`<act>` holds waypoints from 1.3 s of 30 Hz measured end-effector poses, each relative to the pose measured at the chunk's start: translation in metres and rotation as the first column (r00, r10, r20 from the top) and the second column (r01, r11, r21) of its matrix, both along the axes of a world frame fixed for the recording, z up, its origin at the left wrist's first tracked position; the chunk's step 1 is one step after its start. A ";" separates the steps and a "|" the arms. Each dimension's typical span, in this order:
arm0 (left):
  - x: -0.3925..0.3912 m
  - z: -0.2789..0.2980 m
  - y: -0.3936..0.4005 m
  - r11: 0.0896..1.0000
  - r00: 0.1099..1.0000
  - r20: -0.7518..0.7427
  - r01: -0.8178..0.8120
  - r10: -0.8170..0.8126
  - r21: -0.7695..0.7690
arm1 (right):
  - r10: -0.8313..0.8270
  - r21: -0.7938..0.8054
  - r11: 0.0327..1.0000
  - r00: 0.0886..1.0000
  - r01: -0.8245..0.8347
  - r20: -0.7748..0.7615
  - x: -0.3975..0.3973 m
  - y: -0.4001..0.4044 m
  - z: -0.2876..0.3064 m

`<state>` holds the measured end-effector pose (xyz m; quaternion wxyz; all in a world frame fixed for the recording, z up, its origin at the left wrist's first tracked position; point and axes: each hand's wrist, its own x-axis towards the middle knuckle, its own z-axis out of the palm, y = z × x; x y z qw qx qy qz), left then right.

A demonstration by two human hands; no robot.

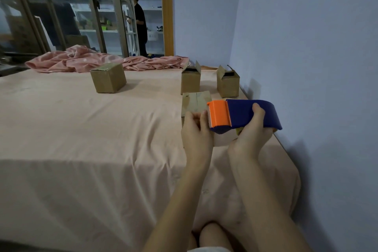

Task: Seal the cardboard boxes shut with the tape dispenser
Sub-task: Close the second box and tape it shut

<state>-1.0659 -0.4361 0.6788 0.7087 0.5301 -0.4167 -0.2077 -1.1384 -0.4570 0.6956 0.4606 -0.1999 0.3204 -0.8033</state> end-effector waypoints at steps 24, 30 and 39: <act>0.011 0.006 0.011 0.970 0.896 0.391 -0.241 0.213 0.023 | -0.027 0.064 0.998 0.999 0.026 0.018 0.003 -0.007 0.024; 0.043 0.008 0.017 0.955 0.865 0.433 -0.295 0.252 0.033 | -0.085 -0.074 0.995 0.977 0.072 -0.197 0.003 -0.009 0.024; 0.079 0.015 0.000 0.986 0.964 0.265 -0.074 0.032 0.149 | -0.193 -0.259 0.965 0.745 0.028 -0.638 0.026 -0.014 0.034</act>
